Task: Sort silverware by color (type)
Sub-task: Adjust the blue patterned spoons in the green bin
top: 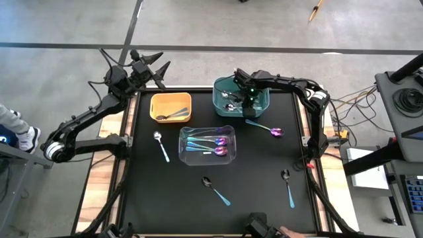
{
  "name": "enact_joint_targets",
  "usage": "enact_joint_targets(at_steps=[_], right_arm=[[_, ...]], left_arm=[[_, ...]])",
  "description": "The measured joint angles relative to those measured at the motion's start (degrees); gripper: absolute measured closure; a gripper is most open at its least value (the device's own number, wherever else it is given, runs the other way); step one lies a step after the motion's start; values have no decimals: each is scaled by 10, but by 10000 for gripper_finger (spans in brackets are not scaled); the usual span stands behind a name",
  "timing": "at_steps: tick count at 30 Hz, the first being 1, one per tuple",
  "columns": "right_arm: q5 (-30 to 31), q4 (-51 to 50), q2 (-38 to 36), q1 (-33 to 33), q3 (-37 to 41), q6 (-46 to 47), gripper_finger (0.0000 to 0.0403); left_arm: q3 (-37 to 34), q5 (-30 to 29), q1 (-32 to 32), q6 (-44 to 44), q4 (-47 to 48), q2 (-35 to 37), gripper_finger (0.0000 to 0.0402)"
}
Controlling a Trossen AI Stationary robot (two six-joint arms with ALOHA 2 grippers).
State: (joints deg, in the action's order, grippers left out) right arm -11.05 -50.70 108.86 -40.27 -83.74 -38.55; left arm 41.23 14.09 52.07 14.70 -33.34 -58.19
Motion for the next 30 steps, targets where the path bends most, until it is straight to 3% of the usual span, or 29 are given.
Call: enact_joint_targets(at_steps=[16, 30], right_arm=[[5, 22, 0, 0, -9, 23, 291], [6, 145, -1, 6, -31, 339, 304]], left_arm=[[0, 0, 0, 0, 0, 0, 207], [0, 0, 0, 0, 0, 0, 207]])
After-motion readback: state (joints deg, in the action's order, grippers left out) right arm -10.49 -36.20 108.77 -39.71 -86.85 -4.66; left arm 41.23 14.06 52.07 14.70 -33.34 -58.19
